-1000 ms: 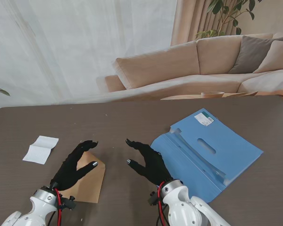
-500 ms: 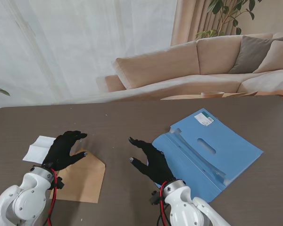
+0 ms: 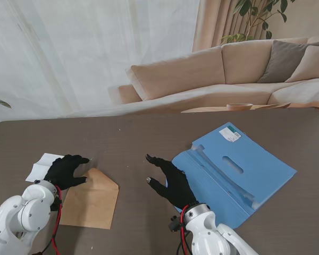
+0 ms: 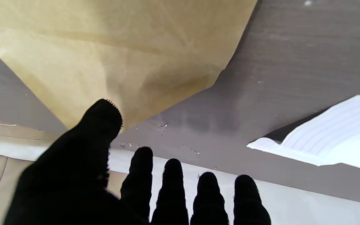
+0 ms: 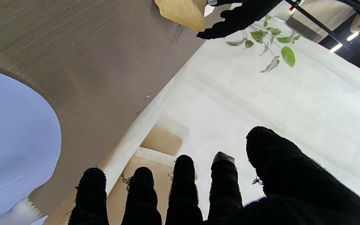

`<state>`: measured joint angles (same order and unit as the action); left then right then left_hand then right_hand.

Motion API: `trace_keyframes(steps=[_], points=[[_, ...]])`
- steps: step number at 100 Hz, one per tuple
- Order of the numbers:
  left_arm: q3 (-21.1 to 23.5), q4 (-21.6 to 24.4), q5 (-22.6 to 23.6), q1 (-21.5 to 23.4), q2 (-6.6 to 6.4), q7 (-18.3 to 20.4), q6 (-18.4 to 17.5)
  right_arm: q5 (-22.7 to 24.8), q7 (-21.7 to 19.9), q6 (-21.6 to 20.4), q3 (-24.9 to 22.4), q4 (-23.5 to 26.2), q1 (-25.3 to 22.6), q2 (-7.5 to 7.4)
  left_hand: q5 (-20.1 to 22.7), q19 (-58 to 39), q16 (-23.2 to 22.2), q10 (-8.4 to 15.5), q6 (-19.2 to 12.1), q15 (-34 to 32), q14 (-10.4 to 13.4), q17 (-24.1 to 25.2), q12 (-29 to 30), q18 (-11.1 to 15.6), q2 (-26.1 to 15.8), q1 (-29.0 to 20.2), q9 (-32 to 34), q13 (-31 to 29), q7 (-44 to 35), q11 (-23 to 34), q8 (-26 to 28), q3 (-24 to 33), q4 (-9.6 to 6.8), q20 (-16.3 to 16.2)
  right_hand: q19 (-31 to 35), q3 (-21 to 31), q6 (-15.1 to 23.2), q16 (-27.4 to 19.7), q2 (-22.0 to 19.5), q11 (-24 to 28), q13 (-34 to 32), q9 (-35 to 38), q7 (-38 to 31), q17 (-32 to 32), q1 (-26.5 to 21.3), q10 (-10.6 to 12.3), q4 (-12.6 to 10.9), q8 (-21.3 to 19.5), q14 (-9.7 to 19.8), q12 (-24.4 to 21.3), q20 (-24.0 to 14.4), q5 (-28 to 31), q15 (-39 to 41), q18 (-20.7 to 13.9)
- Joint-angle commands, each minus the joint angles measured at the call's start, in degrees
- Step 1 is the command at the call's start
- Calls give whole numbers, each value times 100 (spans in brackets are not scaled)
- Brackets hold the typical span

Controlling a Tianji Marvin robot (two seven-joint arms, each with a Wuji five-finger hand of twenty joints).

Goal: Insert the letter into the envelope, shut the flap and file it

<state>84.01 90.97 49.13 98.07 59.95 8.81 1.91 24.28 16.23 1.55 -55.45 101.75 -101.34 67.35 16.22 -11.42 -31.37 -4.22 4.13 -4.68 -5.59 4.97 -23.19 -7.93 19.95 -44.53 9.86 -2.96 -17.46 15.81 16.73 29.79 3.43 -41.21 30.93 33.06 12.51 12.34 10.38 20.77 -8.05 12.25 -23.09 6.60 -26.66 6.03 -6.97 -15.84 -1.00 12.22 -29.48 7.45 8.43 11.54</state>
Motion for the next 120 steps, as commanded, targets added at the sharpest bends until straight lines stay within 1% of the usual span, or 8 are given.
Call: trace_keyframes(steps=[1,31,38,51,81,94,106,120], points=[[-66,-46,-38,-6,31,96,76,-2,-63,-18,4,31,-45,31,163,-7,-88,32,-107,-15,-60,75,-66,-66,-85,-201,119,156,63,19,31,-21,54,-147,89,66,77,38,10,68,-51,-106,-89,21,122,38,52,-61,211,31,-62,51,62,-111],[-375,-320,-477,-187,93,-59,516,-22,-69,-13,-7,43,-58,31,1194,-132,-278,-60,-514,-101,-132,86,-147,-48,-535,-1205,297,-20,-473,398,277,27,-73,-449,100,71,51,37,7,94,-58,-107,-150,13,128,20,78,-79,214,41,-52,77,66,-100],[-392,-347,-623,-200,113,-103,548,-15,-71,-6,-12,50,-65,30,1880,-98,-365,-93,-542,-94,-141,90,-176,-45,-419,-1755,487,-69,-991,585,688,-347,151,-559,102,72,48,38,15,99,-63,-108,-164,14,124,17,82,-84,202,43,-49,88,69,-101],[-342,-293,-923,-152,147,-125,538,-23,-61,9,-11,53,-64,33,2651,-84,-444,-160,-145,-117,-182,49,-195,-57,-497,-2679,760,-179,-2347,710,1121,-1436,71,-614,104,69,30,37,9,118,-62,-108,-182,14,132,-3,92,-90,205,50,-45,95,70,-101],[-1,26,-1220,132,193,-238,99,-10,-52,6,-6,45,-60,35,2422,-218,-585,-465,266,-219,-337,-211,-466,-233,-558,-2814,1383,-493,-3200,1163,2217,-1516,108,-737,115,52,3,40,10,177,-80,-101,-230,4,134,-25,121,-108,196,75,-38,142,81,-94],[241,302,-1327,362,201,-242,-259,-8,-27,-19,-10,35,-63,39,2483,-364,-804,-766,263,-500,-579,-611,-1920,-523,-524,-2764,2679,-1076,-3101,1319,2470,-1408,137,-887,143,112,-30,44,27,284,-150,-64,-277,-50,64,-2,103,-124,213,123,-41,222,107,-83],[454,536,-1431,574,202,-212,-626,6,44,-41,-6,7,-53,55,2495,-596,-1026,-918,142,-1055,-818,-1023,-2073,-802,-549,-2764,3508,-1695,-3086,1369,2564,-1473,121,-1033,258,1048,-85,34,236,421,-295,83,-469,-154,-151,2,-506,-133,223,175,-10,365,190,-49],[655,797,-1585,791,205,-180,-1028,109,121,-69,18,-47,-4,62,2502,-1114,-1213,-1044,92,-2244,-1031,-1261,-1884,-978,-587,-2799,3918,-2016,-3037,1733,2633,-1583,95,-1283,584,1426,-167,105,529,544,-520,313,-681,-396,-206,-75,-625,-129,126,233,-84,492,410,45]])
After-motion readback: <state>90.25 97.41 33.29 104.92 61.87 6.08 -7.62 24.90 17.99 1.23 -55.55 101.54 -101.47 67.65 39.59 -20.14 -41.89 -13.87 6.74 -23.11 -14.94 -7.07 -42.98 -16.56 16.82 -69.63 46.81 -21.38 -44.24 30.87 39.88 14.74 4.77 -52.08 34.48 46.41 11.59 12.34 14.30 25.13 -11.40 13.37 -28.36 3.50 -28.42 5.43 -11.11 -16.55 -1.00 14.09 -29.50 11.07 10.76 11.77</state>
